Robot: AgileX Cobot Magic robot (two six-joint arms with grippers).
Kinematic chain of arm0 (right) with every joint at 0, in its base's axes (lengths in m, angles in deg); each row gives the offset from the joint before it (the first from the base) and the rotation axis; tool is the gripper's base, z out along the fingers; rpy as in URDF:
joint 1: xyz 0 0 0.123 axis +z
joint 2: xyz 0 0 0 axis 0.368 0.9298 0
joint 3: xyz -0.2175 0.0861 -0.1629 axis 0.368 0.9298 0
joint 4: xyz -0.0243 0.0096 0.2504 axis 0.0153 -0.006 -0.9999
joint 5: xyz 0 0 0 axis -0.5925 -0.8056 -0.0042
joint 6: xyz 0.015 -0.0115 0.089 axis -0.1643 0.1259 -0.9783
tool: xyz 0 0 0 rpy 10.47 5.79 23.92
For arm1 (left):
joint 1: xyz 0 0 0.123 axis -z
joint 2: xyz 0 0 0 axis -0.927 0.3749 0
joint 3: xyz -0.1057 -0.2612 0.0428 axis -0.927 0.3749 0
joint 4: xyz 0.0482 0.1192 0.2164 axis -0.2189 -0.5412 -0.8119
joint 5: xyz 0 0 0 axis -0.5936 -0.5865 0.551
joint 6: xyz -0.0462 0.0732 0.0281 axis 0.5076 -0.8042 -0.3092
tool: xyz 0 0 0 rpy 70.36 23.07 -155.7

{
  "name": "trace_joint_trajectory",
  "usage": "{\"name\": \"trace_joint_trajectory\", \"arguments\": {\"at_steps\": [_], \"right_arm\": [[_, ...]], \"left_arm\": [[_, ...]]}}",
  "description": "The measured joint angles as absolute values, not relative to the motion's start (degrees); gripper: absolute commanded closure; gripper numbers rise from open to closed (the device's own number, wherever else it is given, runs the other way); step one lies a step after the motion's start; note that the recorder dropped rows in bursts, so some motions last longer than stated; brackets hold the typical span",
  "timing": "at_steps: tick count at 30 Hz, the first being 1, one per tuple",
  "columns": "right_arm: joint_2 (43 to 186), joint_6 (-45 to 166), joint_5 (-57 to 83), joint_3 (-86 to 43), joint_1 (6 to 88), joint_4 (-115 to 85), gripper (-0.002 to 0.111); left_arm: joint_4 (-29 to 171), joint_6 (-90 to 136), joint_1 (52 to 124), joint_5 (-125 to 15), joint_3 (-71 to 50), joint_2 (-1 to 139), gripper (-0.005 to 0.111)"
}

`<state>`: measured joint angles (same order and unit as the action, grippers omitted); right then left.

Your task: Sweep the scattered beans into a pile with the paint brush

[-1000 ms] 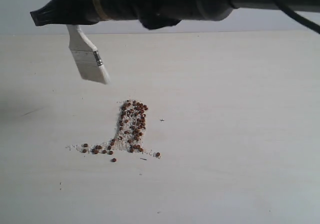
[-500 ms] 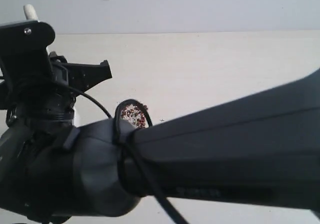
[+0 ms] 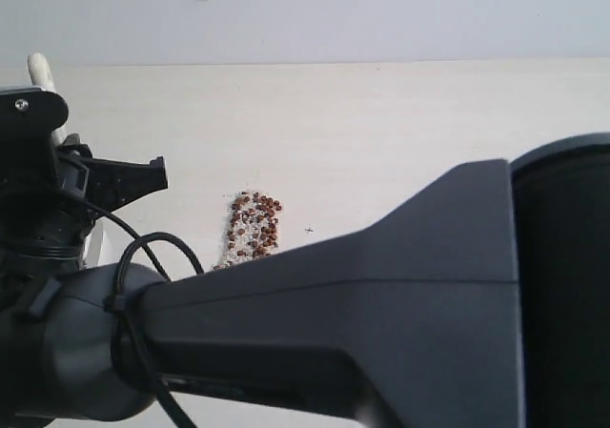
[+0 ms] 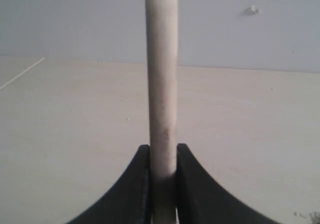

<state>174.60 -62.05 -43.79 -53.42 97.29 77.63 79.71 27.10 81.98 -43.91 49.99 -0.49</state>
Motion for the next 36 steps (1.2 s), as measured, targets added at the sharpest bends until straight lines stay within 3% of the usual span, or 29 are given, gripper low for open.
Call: {"name": "trace_joint_trajectory", "arguments": {"at_steps": [36], "right_arm": [[179.87, -50.48, -50.34, -56.38, 93.57, 66.46, 0.108]], "left_arm": [[79.71, 27.1, 81.98, -43.91, 49.99, -0.49, 0.105]]}}
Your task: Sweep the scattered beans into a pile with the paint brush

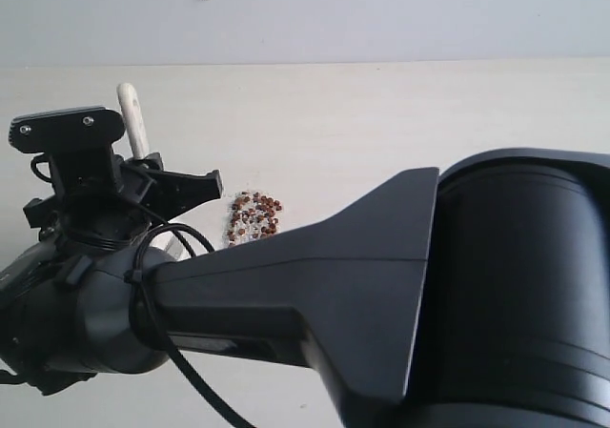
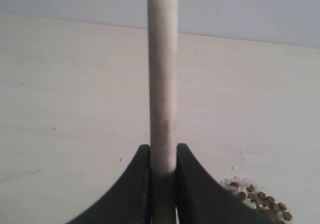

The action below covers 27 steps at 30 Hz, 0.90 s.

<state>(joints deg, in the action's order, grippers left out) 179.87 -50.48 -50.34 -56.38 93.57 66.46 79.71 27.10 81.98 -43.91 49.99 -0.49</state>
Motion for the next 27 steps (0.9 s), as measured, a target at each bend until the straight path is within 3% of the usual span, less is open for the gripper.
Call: {"name": "trace_joint_trajectory", "arguments": {"at_steps": [20, 27], "right_arm": [[176.32, -43.88, -56.15, -56.38, 93.57, 65.65, 0.108], [165.95, -40.18, -47.08, -50.67, 93.57, 72.43, 0.108]], "left_arm": [[79.71, 27.1, 81.98, -43.91, 49.99, -0.49, 0.105], [79.71, 27.1, 81.98, -43.91, 49.99, -0.49, 0.105]]}}
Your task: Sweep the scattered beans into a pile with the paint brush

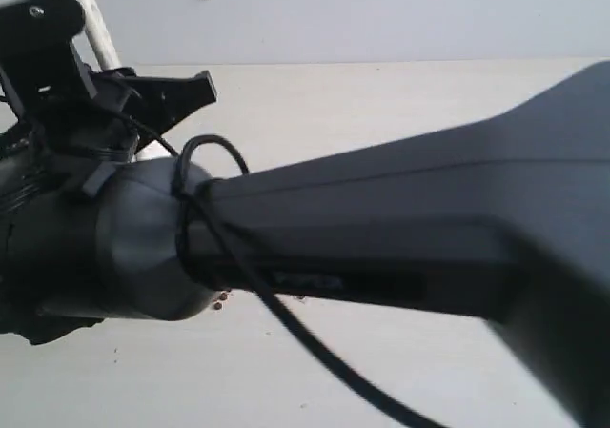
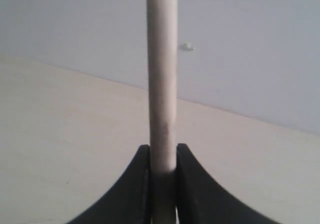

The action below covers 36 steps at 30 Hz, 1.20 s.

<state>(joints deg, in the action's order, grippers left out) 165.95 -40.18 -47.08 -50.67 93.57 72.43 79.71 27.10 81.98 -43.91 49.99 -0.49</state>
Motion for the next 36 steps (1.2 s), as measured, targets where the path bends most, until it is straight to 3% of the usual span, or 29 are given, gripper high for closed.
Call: {"name": "trace_joint_trajectory", "arguments": {"at_steps": [9, 19, 36], "right_arm": [[146.36, -53.17, -19.59, -21.89, 85.11, 83.91, 0.108], [146.11, -45.07, 10.75, -21.09, 82.78, 84.13, 0.108], [153.13, -39.89, 13.84, -26.55, 82.78, 84.94, 0.108]], "left_arm": [[79.71, 27.1, 81.98, -43.91, 49.99, -0.49, 0.105], [79.71, 27.1, 81.98, -43.91, 49.99, -0.49, 0.105], [79.71, 27.1, 81.98, -43.91, 49.99, -0.49, 0.105]]}}
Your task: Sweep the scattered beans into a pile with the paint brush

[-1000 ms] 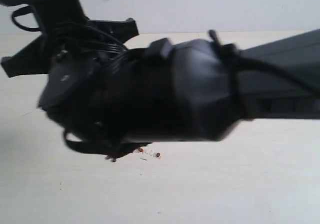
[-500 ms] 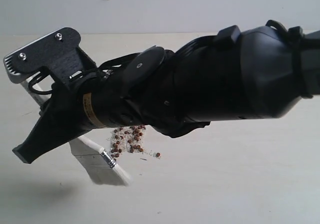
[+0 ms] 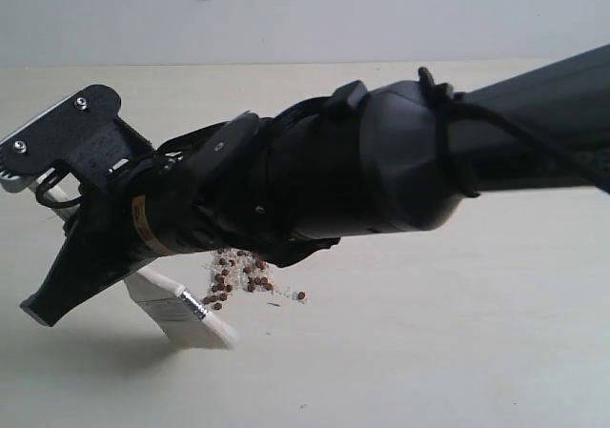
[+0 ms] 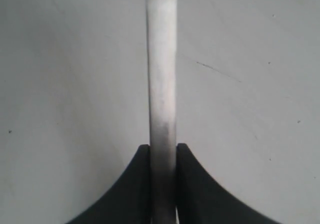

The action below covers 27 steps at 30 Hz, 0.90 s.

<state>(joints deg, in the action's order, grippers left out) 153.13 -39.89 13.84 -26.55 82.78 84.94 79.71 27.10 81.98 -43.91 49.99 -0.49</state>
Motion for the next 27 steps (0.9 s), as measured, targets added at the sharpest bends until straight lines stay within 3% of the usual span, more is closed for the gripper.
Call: {"name": "trace_joint_trajectory", "arguments": {"at_steps": [19, 27], "right_arm": [[157.15, -39.89, -2.24, -28.04, 82.43, 84.94, 0.108], [156.8, -39.89, -1.7, -28.04, 82.43, 84.14, 0.108]], "left_arm": [[79.71, 27.1, 81.98, -43.91, 49.99, -0.49, 0.105], [79.71, 27.1, 81.98, -43.91, 49.99, -0.49, 0.105]]}}
